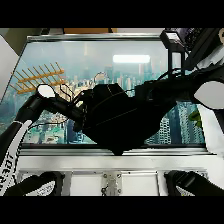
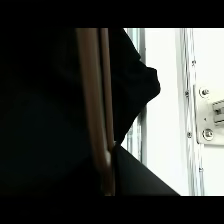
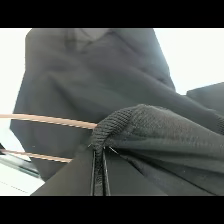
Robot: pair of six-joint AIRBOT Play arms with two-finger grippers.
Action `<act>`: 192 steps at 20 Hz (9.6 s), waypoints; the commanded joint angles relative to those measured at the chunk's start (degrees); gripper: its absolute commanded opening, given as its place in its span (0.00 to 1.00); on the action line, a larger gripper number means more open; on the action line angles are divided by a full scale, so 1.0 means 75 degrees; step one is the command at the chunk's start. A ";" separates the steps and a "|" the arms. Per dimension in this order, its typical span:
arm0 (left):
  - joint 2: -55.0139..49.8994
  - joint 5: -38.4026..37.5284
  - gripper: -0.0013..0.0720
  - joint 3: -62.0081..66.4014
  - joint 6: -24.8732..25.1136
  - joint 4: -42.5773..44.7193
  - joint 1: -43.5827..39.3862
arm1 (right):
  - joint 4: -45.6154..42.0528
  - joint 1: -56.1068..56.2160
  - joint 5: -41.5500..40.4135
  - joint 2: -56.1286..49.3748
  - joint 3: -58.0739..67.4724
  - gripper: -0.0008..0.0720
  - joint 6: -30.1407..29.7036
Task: Fold the clothes and pants, and hang the long-sleeved shirts on hangers.
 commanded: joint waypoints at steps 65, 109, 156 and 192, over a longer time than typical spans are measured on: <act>0.0717 -0.0484 0.04 0.0006 0.0297 0.0883 0.0093 | 0.0420 0.1279 -0.0493 -0.0452 0.0006 0.84 -0.0251; 0.0717 -0.0627 0.04 0.0006 0.0291 0.0892 0.0099 | 0.9133 -0.6854 0.3022 0.0452 -0.1871 0.85 -1.0334; 0.0717 -0.0828 0.04 0.0006 0.0274 0.0895 0.0099 | 0.9393 -0.8953 0.3931 -0.0233 -0.6598 1.00 -1.4912; 0.0717 -0.0807 0.04 0.0006 0.0271 0.0895 0.0099 | 0.9602 -0.7528 0.3698 -0.0965 -0.6685 1.00 -1.6253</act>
